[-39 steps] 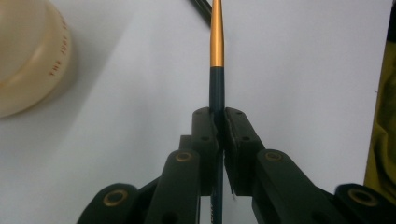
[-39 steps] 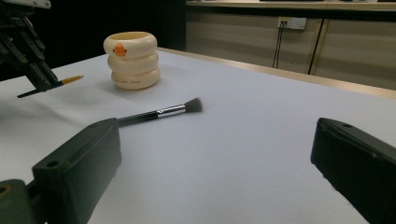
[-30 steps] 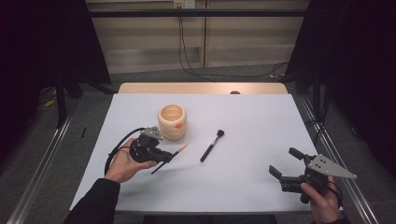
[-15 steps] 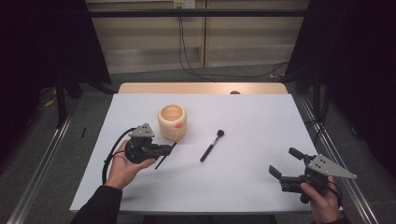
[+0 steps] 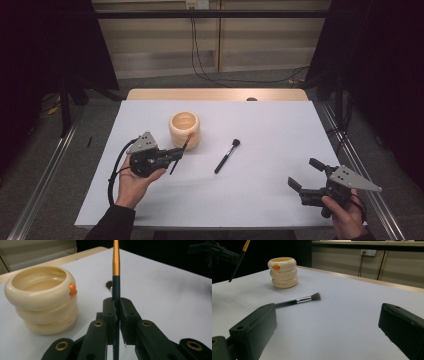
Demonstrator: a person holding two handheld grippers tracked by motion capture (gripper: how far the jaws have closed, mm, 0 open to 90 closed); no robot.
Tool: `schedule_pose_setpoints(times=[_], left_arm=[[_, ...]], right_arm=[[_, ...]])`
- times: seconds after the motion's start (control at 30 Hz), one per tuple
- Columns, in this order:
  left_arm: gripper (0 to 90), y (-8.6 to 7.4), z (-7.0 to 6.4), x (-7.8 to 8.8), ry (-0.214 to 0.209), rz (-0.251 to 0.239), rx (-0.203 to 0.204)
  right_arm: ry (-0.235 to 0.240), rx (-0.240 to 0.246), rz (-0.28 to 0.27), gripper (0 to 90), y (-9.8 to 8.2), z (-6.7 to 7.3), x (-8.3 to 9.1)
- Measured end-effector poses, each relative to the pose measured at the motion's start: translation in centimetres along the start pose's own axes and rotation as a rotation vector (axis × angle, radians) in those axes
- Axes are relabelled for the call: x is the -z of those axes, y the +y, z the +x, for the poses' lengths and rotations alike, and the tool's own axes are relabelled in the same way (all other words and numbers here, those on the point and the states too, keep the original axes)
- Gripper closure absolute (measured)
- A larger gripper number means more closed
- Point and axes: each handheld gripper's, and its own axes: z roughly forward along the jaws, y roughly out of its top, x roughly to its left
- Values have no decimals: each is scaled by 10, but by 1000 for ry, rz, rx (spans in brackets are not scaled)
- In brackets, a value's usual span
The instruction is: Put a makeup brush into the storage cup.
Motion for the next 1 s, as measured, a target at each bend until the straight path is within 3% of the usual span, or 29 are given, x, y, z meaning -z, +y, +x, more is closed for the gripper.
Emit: schedule_pose_setpoints(times=[0.13, 0.17, 0.4, 0.43, 0.47, 0.5, 0.73, 0.77, 0.8, 0.87, 1.0], left_arm=[[836, -1, 2, 2, 6, -44, 4], [836, -1, 2, 3, 25, -48, 6], [836, 0, 2, 8, 12, -108, 14], [836, 0, 0, 9, 37, -107, 17], [836, 0, 1, 9, 17, -126, 21], [836, 1, 0, 11, 40, -122, 23], [836, 1, -5, 14, 36, -162, 46], [836, 2, -6, 14, 3, -179, 48], [836, 2, -8, 16, 30, -174, 50], [836, 2, -8, 16, 1, -194, 66], [836, 3, -11, 19, 30, -191, 71]], right_arm=[[0, 0, 0, 11, 0, 0, 0], [-2, 2, -3, 11, 0, 0, 0], [-2, -2, -3, 11, 0, 0, 0], [-2, -3, -3, 11, 0, 0, 0], [-1, -7, -2, 12, 0, 0, 0], [2, -10, -2, 11, 0, 0, 0], [0, -13, -5, 11, 0, 1, 0], [0, -11, -8, 11, 0, 1, 0], [2, -10, -9, 11, 0, 1, 0], [2, -8, -9, 11, 0, 1, 0], [6, -15, -9, 11, 1, 1, 0]])
